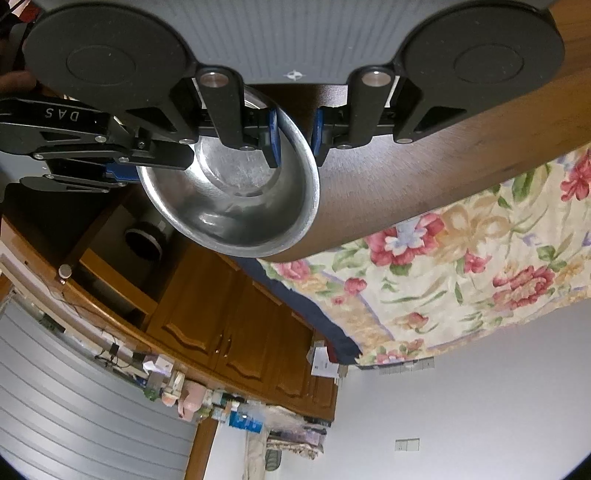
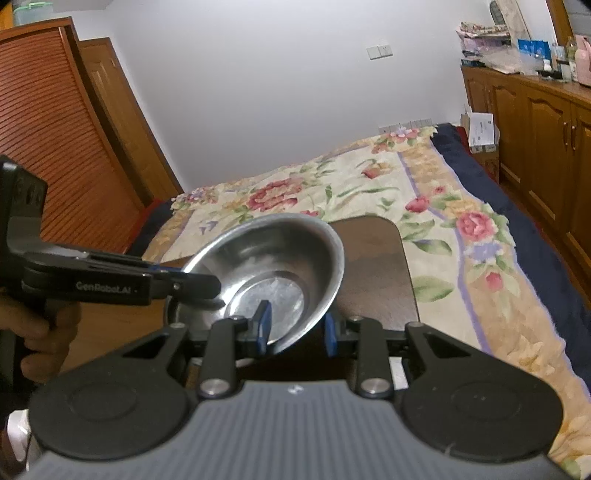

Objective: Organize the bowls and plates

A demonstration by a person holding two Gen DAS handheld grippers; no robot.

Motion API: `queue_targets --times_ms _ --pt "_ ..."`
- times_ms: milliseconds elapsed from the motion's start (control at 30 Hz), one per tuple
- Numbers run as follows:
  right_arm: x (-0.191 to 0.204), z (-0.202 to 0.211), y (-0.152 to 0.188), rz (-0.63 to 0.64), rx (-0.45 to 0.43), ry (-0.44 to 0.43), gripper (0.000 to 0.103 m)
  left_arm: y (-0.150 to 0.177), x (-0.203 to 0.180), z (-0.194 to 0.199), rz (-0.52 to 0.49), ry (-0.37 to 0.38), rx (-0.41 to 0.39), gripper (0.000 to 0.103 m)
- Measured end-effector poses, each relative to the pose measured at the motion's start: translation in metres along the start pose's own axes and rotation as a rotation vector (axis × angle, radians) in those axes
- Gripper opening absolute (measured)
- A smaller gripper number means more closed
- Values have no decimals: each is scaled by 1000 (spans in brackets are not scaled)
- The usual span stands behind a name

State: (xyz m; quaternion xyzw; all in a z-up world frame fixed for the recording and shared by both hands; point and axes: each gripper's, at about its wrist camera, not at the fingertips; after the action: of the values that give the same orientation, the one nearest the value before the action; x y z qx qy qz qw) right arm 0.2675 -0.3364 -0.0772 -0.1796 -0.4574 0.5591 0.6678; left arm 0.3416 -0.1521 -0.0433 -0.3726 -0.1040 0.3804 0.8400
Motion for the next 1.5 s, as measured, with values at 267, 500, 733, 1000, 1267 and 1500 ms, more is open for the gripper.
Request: queue_targets --times_ms 267,500,733,1000,1267,1500 --pt "14 13 -6 22 -30 -6 31 0 0 24 -11 -7 -46 19" --pt "25 18 -9 41 -41 -10 31 5 2 42 -12 -12 -71 19" --pt "39 27 -6 61 -51 -16 31 13 -2 66 -19 -22 -100 19" --pt "56 41 -3 84 -65 -31 31 23 -6 94 -28 -36 -133 20" --pt "68 47 5 90 -49 -58 31 43 -10 118 -25 -56 -150 20" --pt "83 57 16 121 -44 -70 31 64 -16 137 -15 -70 -165 20"
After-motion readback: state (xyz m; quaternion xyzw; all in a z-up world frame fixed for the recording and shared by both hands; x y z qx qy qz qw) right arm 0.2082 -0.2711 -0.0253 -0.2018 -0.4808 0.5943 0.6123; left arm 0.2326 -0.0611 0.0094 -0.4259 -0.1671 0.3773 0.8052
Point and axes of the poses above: each gripper's, at about its wrist camera, not at the fingertips, and z roughly against the way its jaws point, x to its left, y to its underside, and after that the axes turned 5 degrees about -z, right-handed
